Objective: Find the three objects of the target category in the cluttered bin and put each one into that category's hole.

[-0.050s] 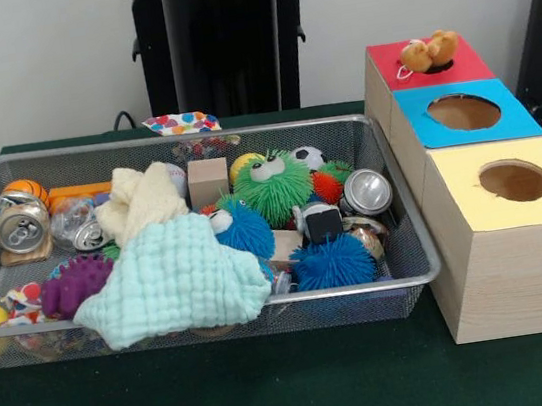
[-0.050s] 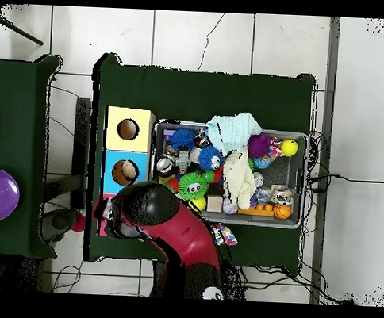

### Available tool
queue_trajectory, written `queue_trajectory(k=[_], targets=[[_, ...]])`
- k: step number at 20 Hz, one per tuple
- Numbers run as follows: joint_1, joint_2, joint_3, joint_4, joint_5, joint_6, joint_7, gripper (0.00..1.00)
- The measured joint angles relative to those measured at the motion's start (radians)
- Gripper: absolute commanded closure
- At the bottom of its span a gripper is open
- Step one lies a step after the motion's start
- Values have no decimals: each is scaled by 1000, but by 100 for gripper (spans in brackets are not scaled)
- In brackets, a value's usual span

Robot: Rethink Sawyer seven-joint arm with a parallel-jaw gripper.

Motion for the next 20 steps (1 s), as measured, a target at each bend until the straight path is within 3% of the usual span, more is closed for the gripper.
queue_trajectory(k=[6,14,20], targets=[[5,68,15,19,7,-82,0,100],[1,140,17,19,-18,-86,0,100],[1,147,18,19,-20,-86,0,100]])
